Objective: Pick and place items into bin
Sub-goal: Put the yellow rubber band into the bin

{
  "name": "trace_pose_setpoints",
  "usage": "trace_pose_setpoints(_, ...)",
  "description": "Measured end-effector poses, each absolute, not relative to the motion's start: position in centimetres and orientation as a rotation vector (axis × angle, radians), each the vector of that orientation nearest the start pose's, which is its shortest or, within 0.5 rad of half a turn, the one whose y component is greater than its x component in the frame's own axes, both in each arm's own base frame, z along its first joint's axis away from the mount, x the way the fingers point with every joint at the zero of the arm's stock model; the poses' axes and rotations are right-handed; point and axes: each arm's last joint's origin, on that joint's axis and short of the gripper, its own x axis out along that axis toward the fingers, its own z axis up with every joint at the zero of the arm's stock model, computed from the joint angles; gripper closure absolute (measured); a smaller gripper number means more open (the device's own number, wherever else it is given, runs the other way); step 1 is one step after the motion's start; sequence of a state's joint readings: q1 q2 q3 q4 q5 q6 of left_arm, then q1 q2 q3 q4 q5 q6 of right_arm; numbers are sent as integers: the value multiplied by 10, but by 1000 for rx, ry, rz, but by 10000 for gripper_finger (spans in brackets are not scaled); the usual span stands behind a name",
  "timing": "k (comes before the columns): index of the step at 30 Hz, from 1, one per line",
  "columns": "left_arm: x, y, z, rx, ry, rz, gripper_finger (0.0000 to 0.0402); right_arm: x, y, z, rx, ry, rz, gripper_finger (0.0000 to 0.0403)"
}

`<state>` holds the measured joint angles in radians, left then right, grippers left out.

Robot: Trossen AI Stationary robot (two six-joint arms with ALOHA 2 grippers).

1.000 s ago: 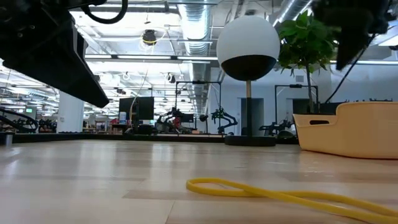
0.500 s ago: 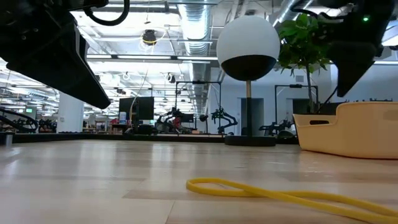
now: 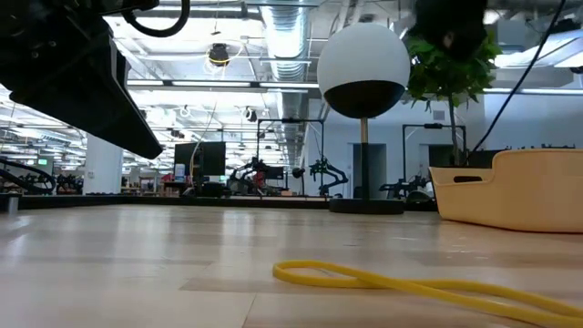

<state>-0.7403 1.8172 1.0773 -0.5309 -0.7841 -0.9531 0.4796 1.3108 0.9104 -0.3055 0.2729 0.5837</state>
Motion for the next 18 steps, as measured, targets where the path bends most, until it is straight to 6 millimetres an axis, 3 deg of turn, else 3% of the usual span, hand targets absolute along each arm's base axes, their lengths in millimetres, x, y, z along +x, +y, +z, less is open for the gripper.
trace_pose_setpoints(5,260,-210,155,-26,763,433,313,252,160,243,158,630,175,294)
trace_pose_setpoints(9,265,-214,157,-35,729,391,313,249,183,212,80,744,210,294)
trace_pose_setpoints(18,295,-225,173,16,622,74,313,247,185,171,-74,963,168,294)
